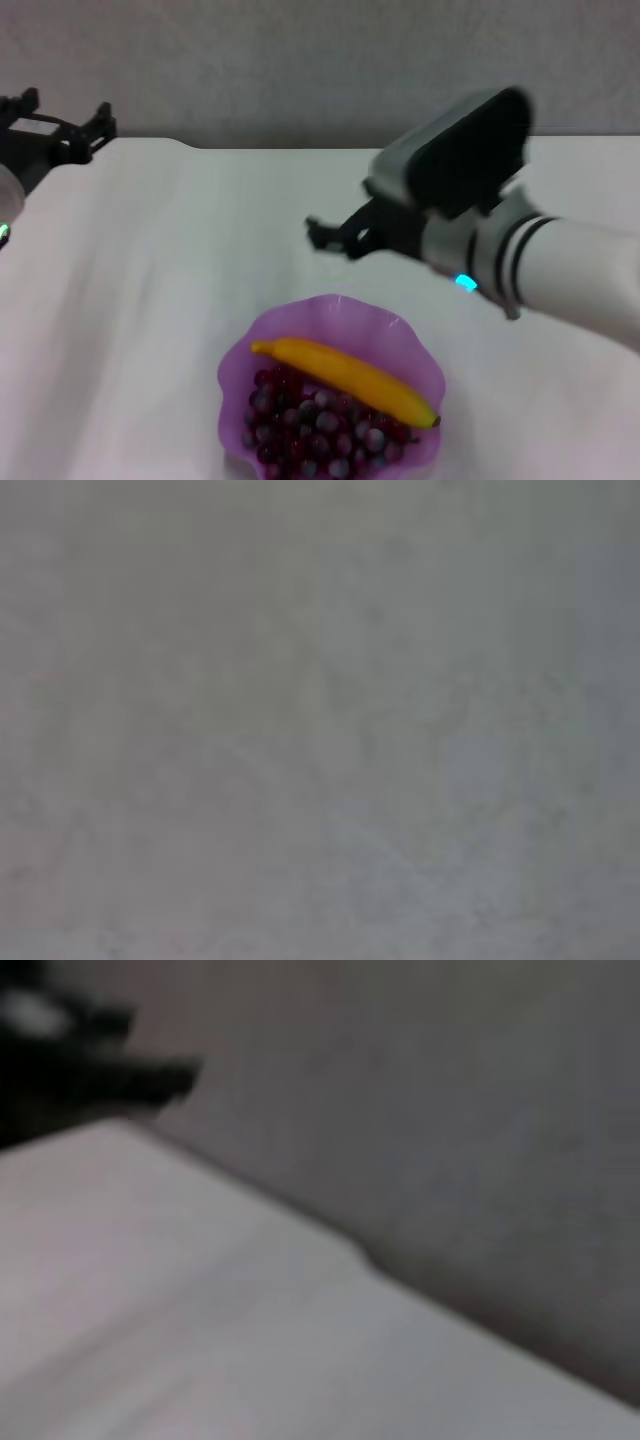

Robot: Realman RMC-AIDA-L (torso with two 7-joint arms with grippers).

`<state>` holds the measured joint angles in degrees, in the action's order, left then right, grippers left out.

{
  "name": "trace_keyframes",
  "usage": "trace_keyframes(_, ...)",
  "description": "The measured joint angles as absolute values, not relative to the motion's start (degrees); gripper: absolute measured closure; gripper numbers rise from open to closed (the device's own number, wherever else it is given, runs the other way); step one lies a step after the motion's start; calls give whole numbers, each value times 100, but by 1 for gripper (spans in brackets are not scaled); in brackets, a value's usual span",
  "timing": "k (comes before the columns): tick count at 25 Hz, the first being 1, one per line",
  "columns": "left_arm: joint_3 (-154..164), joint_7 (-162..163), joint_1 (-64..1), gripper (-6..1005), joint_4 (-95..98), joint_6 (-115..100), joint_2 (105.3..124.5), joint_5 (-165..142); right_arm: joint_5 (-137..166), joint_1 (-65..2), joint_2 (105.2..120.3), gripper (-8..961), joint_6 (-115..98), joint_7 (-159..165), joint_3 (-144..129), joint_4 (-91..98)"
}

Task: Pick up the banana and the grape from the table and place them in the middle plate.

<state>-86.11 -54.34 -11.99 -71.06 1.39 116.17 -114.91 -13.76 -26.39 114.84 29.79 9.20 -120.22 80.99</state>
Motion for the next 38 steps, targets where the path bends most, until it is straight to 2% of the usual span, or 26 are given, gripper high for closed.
trace_keyframes(12,-8244,-5411,-1210,175,-7306,346,11599,-11188,-1555,-1519,11514,88,821,1158,-10719,7839)
trace_keyframes(20,-8223,-5446,-1257,186,-7326,582,11590,-10949,-1645,-1220,11524,87,-828,1231,-10071,6603)
trace_keyframes(30,-8321,-6050,-1320,200,-7237,648,11602,-10134,-1693,-1641,11520,87,-2455,1552,-9317,4340)
trace_keyframes(38,-8995,-7217,-1640,211,-6523,1314,11627,-8414,-1757,-1773,11514,88,-2480,1555,-9394,4168)
